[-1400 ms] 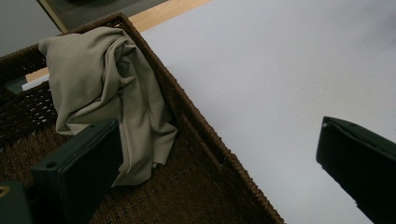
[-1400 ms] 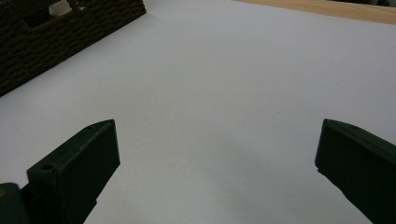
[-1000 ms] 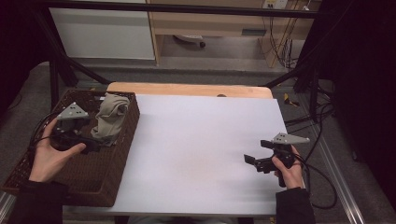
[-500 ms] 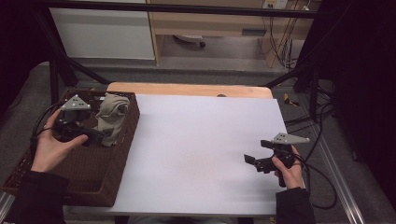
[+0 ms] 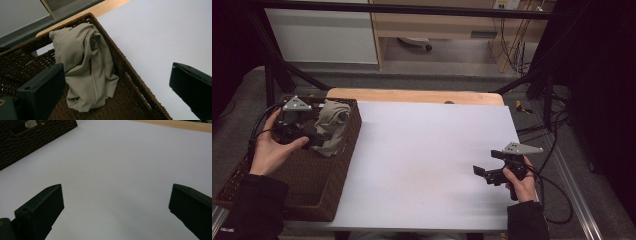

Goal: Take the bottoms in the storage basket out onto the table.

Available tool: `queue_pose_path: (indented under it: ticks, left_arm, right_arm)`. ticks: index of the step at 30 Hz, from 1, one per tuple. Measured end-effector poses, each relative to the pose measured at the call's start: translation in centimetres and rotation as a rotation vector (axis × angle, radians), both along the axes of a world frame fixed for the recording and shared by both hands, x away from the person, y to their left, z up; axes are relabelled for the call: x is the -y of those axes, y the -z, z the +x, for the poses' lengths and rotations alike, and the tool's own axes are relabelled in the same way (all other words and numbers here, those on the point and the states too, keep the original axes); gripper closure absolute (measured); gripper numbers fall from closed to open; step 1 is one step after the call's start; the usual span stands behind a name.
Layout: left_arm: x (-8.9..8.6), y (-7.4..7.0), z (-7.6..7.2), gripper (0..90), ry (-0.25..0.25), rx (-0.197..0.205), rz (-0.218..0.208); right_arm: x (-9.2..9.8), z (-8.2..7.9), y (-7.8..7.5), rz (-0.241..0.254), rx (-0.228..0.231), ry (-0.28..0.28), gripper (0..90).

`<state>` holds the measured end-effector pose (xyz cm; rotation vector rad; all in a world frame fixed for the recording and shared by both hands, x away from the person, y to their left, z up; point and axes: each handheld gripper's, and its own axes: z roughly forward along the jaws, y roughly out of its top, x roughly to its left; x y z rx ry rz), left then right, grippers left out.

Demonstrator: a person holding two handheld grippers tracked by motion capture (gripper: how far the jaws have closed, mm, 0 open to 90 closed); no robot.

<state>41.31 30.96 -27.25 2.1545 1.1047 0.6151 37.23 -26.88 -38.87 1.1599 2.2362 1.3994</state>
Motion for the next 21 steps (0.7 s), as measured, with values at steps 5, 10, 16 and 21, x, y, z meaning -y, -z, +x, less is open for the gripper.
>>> queue_pose_path:
  ticks: [5, 10, 16, 21]
  left_arm:
    - [0.1, 0.2, 0.8, 0.4, -0.016, -0.004, 0.012]
    - [0.2, 0.6, 1.5, 0.8, -0.028, -0.011, 0.017]
    - [0.1, 1.0, 2.4, 1.0, -0.045, -0.024, 0.022]
    - [0.1, 1.3, 3.0, 1.1, -0.059, -0.031, 0.023]
  right_arm:
    - [0.0, 0.0, 0.0, 0.0, 0.0, -0.001, 0.4]
    - [0.0, 0.0, 0.0, 0.0, 0.001, -0.001, 0.4]
    - [0.0, 0.0, 0.0, -0.002, 0.001, -0.002, 0.4]
    - [0.0, 0.0, 0.1, -0.004, -0.001, -0.001, 0.4]
